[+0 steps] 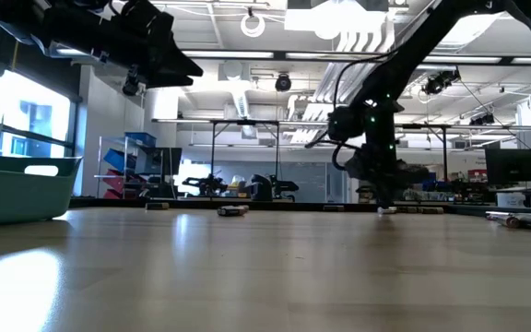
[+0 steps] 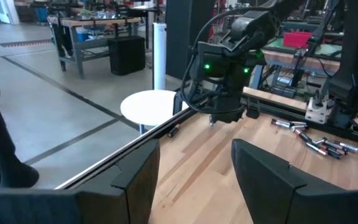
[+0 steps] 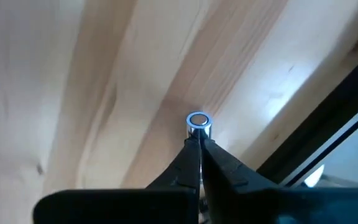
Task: Sort batteries
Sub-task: Put the silver battery into the green bin
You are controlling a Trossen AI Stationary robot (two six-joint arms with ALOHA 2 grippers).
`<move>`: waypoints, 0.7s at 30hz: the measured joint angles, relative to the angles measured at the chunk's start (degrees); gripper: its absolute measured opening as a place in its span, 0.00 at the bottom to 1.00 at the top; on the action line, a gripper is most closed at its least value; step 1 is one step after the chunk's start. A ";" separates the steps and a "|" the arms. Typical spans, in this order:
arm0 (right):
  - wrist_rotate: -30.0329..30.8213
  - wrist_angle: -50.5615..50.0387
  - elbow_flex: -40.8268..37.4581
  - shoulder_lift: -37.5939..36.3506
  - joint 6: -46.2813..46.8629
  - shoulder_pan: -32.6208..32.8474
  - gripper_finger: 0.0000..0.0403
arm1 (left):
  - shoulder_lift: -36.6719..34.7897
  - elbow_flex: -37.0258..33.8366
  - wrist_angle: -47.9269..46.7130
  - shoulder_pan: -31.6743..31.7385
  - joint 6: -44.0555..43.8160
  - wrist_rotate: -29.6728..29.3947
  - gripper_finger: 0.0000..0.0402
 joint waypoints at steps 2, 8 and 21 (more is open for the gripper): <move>-2.03 0.77 -0.02 -0.65 2.72 0.34 0.00 | 0.00 0.00 0.48 0.00 -0.43 0.00 0.49; -11.54 1.40 -0.09 -5.10 11.14 0.44 0.00 | -0.01 0.00 0.70 0.00 -1.43 -0.04 0.49; -33.27 10.09 -0.09 -14.08 28.67 1.48 0.00 | 0.00 0.00 0.57 0.00 -1.45 -0.13 0.49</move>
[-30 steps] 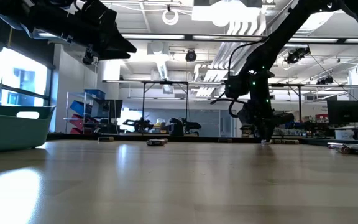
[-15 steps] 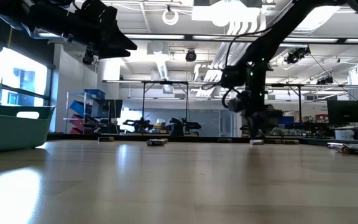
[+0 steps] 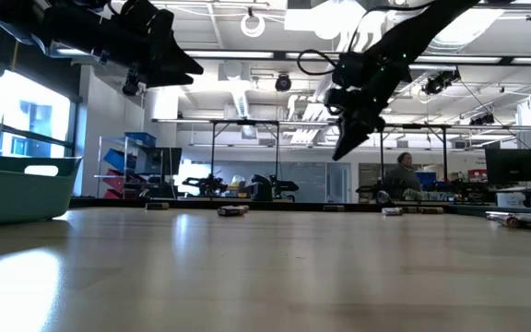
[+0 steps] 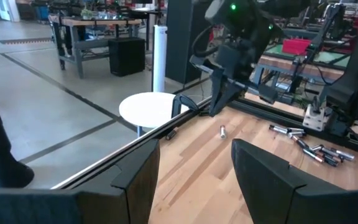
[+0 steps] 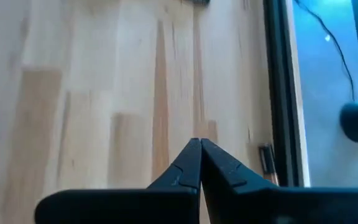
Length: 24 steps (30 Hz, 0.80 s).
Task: Sort batteries
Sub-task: Put the silver battery into the green bin
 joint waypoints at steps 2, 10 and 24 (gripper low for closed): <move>-2.68 0.67 0.00 0.02 1.88 0.00 0.00 | -0.01 0.00 -0.41 0.00 0.00 0.02 0.49; 10.14 -12.38 0.00 0.22 -2.96 0.70 0.00 | 0.00 -0.02 -1.59 0.00 -0.05 0.02 0.49; 22.75 -26.74 0.00 10.98 -1.37 1.45 0.45 | -0.02 -0.02 -1.72 0.00 -0.39 0.07 0.49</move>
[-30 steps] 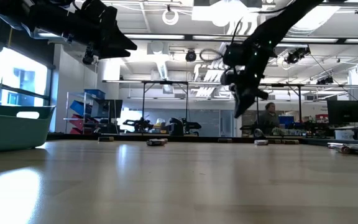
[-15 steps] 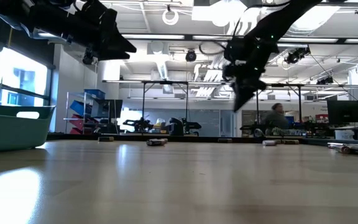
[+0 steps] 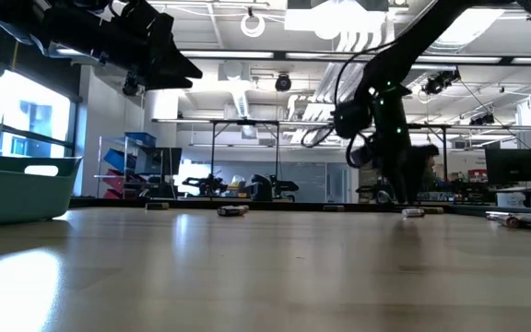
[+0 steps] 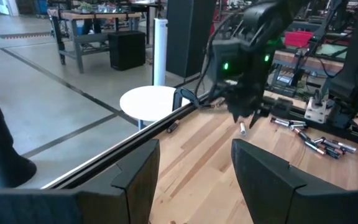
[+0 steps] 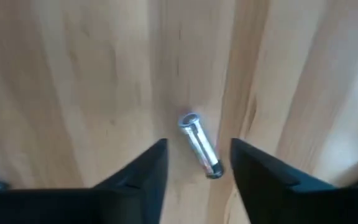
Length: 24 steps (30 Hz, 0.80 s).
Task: Sort batteries
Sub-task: Put the silver battery into the green bin
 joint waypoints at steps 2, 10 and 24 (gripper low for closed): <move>4.05 -0.04 0.00 1.79 0.74 0.68 0.50 | 0.00 0.00 -0.01 0.00 0.02 0.00 0.49; 6.00 -0.93 0.33 7.15 0.97 2.96 0.37 | 0.00 0.00 -0.34 -0.01 0.50 0.02 0.49; -12.84 17.80 -0.21 0.18 14.25 3.33 0.05 | 0.02 0.00 -4.17 -0.02 -0.55 0.47 0.49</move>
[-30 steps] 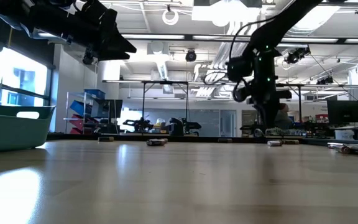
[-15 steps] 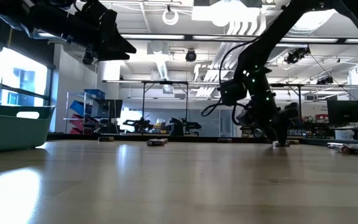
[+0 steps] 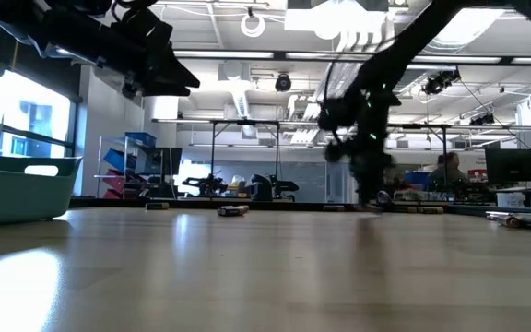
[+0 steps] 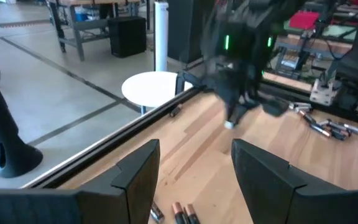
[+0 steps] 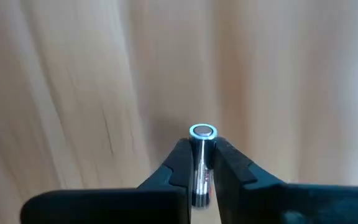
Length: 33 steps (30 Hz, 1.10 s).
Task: Sort batteries
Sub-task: Put the silver battery into the green bin
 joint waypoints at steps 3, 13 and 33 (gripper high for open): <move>-13.02 17.27 -4.58 -5.66 5.24 0.01 0.05 | 0.00 0.00 -0.69 0.22 -0.12 2.01 0.49; -22.24 96.09 -26.55 -8.42 30.54 7.49 0.05 | 7.78 -0.02 6.20 5.35 -0.11 15.36 0.52; -23.21 105.25 -12.99 3.16 32.67 16.99 0.05 | 25.66 0.02 37.13 8.52 4.07 29.38 0.62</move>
